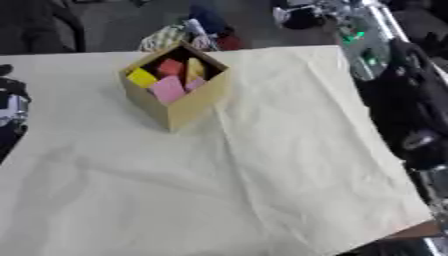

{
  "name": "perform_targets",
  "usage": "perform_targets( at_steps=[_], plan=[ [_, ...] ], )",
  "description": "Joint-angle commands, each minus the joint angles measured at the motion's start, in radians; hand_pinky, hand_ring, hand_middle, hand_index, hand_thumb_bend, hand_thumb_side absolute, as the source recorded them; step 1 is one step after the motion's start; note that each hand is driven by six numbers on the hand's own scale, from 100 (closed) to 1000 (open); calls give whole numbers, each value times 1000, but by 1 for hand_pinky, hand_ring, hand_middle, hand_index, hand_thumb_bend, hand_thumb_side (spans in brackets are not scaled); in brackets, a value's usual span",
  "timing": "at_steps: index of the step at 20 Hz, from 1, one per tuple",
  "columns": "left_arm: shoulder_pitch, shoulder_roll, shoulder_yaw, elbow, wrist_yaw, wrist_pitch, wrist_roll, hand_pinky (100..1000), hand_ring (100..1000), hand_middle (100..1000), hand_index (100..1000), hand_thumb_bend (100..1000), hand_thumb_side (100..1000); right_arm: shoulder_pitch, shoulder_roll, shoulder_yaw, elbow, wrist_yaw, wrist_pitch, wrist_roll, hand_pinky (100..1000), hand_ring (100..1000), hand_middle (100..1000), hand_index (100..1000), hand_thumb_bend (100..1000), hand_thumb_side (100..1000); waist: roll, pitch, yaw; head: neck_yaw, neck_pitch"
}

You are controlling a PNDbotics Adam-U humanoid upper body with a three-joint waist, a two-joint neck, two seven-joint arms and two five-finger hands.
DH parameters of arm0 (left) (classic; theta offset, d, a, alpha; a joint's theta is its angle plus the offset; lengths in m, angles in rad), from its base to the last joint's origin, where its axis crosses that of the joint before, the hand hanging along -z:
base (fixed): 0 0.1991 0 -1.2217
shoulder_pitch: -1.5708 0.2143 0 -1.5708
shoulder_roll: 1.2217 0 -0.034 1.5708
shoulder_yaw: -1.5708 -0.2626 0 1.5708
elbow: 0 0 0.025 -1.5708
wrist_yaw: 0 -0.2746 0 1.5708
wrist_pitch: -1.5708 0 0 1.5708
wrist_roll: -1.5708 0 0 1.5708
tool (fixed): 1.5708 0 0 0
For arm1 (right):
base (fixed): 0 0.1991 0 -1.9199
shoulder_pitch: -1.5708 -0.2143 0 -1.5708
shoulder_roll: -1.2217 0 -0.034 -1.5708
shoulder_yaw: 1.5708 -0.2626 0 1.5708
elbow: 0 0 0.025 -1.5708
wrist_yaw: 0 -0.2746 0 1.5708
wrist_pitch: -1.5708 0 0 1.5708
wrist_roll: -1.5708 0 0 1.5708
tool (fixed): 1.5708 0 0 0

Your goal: Pick up objects on the table and place them in the box.

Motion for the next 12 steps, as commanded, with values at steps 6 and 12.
perform_targets(
  at_steps=[6, 12],
  plan=[
    [14, 24, 27, 0, -3, 6, 67, 640, 593, 624, 828, 114, 543, 328, -27, -33, -391, -376, 38, -113, 812, 705, 773, 954, 100, 453, -18, -11, -56, 141, 7],
    [26, 7, 26, 13, 1, 3, 117, 648, 608, 644, 831, 108, 547, 530, 59, -64, -509, -456, 2, -140, 808, 684, 756, 940, 100, 470, -6, -1, -67, 196, 7]
  ],
)
